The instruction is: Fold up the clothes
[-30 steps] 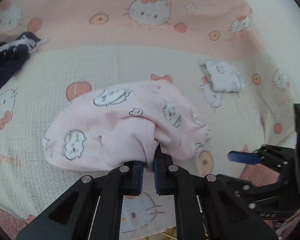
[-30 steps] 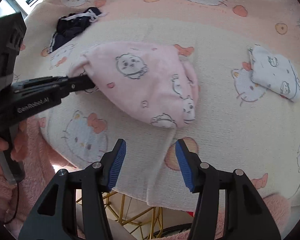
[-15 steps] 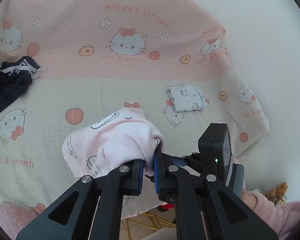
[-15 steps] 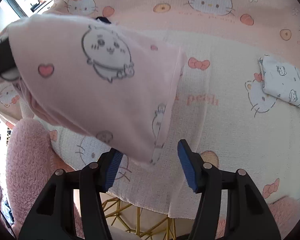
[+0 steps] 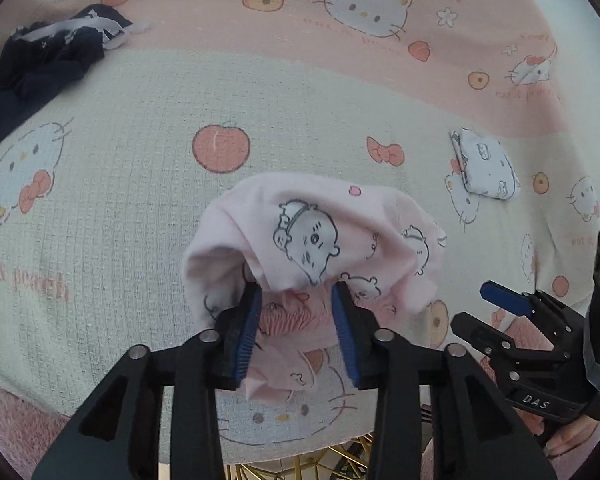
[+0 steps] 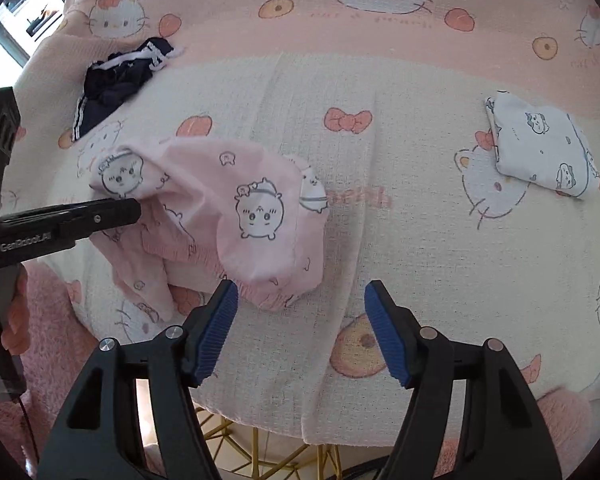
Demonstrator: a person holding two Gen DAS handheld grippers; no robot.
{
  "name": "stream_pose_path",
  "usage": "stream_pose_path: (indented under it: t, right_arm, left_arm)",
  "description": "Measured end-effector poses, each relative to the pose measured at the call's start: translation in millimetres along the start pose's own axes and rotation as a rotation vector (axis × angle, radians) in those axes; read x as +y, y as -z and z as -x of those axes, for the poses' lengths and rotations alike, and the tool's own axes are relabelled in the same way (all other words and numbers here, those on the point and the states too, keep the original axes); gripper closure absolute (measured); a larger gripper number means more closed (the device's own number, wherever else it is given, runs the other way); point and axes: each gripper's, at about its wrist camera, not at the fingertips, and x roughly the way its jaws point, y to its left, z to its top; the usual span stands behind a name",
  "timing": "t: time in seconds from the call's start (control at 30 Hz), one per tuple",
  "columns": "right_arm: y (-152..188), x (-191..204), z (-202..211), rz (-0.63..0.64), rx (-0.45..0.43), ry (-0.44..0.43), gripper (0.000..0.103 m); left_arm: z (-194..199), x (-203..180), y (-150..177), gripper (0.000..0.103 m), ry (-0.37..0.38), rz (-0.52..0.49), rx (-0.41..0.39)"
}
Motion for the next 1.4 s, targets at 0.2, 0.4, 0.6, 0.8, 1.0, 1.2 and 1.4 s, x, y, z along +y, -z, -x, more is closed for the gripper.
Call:
stream_pose_path:
  t: [0.2, 0.4, 0.6, 0.8, 1.0, 1.2, 1.4]
  right_arm:
    - [2, 9, -50, -0.001, 0.094, 0.047, 0.03]
    - [5, 1, -71, -0.053, 0.117, 0.07, 0.03]
    - [-1, -2, -73, -0.123, 0.072, -0.113, 0.016]
    - [-6, 2, -70, -0.12, 0.048, -0.16, 0.083]
    - [-12, 12, -12, -0.105, -0.083, -0.248, 0.089]
    - [-19, 14, 71, -0.144, -0.234, -0.36, 0.092]
    - [-15, 11, 121, -0.135, -0.324, -0.37, 0.092]
  left_arm:
    - [-10, -28, 25, 0.054, 0.028, -0.137, 0.034]
    - [-46, -18, 20, 0.054, -0.116, -0.099, 0.053]
    - [-38, 2, 19, 0.054, -0.16, 0.0, -0.025]
    - [-37, 5, 23, 0.054, -0.121, 0.016, -0.002]
    - [-29, 3, 30, 0.054, -0.076, 0.029, -0.008]
    - [-19, -11, 40, 0.054, -0.019, 0.004, -0.023]
    - [-9, -41, 38, 0.054, 0.163, -0.012, -0.073]
